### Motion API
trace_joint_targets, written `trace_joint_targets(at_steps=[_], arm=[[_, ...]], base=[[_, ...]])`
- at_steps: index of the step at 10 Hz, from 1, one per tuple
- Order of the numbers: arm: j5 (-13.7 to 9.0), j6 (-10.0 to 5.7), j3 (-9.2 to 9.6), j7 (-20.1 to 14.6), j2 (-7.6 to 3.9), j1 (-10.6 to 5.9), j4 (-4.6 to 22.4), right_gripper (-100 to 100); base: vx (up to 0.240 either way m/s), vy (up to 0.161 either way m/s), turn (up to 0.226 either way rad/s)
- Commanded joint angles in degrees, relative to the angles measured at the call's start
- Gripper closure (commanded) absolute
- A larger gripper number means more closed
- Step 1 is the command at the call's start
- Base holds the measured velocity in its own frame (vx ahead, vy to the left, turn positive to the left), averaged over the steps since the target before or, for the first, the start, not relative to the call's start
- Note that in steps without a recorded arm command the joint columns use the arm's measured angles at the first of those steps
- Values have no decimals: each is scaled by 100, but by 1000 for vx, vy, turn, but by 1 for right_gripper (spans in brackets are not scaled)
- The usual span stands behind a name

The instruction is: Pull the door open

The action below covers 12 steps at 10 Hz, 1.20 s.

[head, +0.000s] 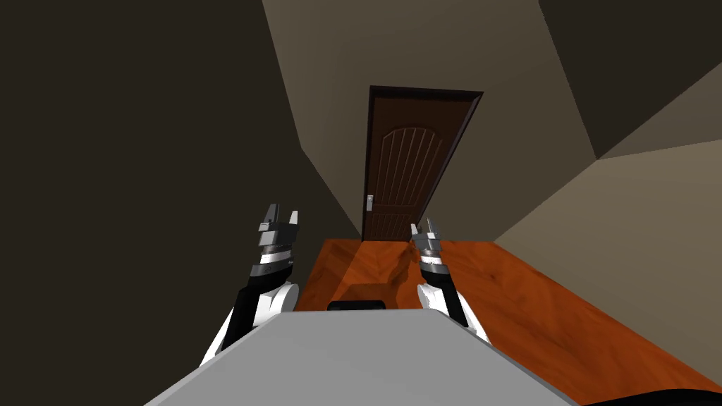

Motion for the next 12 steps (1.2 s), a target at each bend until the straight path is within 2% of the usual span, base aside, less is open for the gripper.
trace_joint_targets(at_steps=[1, 12], arm=[[-86, 25, 15, -234, -34, 10, 86, -100], [-699, 257, 93, -1817, -266, -112, 795, -100]], base=[[99, 28, 39], [103, 27, 41]])
